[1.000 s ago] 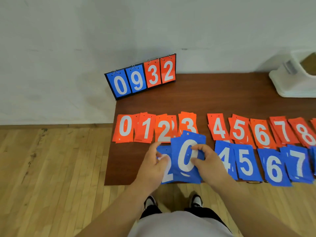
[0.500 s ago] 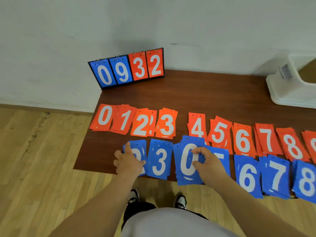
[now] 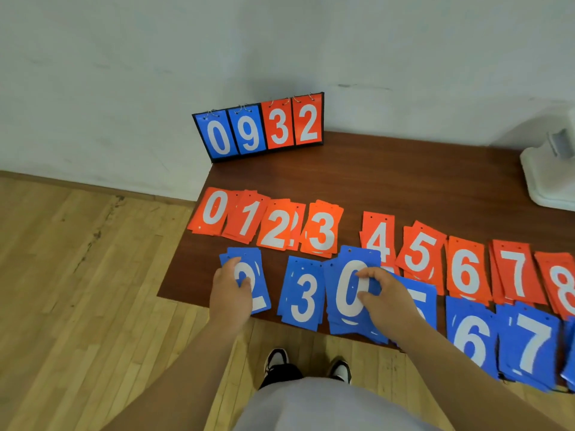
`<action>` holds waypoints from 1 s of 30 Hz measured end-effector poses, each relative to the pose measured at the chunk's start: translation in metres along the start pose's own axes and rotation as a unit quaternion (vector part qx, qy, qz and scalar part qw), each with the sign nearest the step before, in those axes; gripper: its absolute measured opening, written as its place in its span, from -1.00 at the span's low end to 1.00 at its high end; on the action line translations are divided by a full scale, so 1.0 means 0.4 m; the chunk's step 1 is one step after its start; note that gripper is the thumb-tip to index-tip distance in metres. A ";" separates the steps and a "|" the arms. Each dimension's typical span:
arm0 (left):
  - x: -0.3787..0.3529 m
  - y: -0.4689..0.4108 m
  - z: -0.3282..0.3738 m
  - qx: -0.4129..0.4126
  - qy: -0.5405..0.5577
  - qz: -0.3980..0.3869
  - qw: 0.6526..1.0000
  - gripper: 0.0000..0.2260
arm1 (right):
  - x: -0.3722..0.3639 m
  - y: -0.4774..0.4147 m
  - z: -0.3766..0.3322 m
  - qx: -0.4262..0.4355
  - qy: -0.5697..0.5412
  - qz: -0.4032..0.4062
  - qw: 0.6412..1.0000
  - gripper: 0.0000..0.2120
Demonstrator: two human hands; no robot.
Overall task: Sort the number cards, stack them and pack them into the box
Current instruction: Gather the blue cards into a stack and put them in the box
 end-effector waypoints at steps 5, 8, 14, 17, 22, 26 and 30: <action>0.073 0.017 0.049 -0.045 0.047 -0.015 0.998 -0.65 | -0.050 0.010 -0.080 -0.030 -0.089 -0.013 0.995 -0.72; 0.079 0.033 0.082 -0.044 0.111 -0.060 0.991 -0.69 | -0.099 0.020 -0.149 -0.050 -0.307 -0.043 0.950 -0.70; 0.106 0.049 0.157 -0.094 0.223 -0.119 0.963 -0.71 | -0.163 0.029 -0.209 -0.007 -0.260 -0.045 0.965 -0.73; 0.098 0.053 0.185 -0.121 0.226 -0.164 0.953 -0.80 | -0.198 0.041 -0.184 -0.024 -0.180 -0.030 0.983 -0.76; 0.050 0.063 0.197 -0.158 0.197 -0.255 0.933 -0.86 | -0.242 0.071 -0.140 -0.054 -0.207 -0.034 0.976 -0.78; 0.006 0.068 0.193 -0.154 0.180 -0.285 0.929 -0.85 | -0.169 0.081 -0.111 -0.035 -0.170 0.048 0.984 -0.74; -0.067 0.041 0.121 -0.132 -0.017 -0.244 0.961 -0.57 | -0.045 0.085 -0.054 -0.045 -0.068 0.161 0.984 -0.71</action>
Point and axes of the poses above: each hand's wrist, its own y-axis away from the middle knuckle, its own x-axis out of the back of the hand, z = x × y, the point moved 7 cm from there along -y, towards the middle knuckle, and after that the axes turned 10 degrees about -y, right-handed, at the moved point
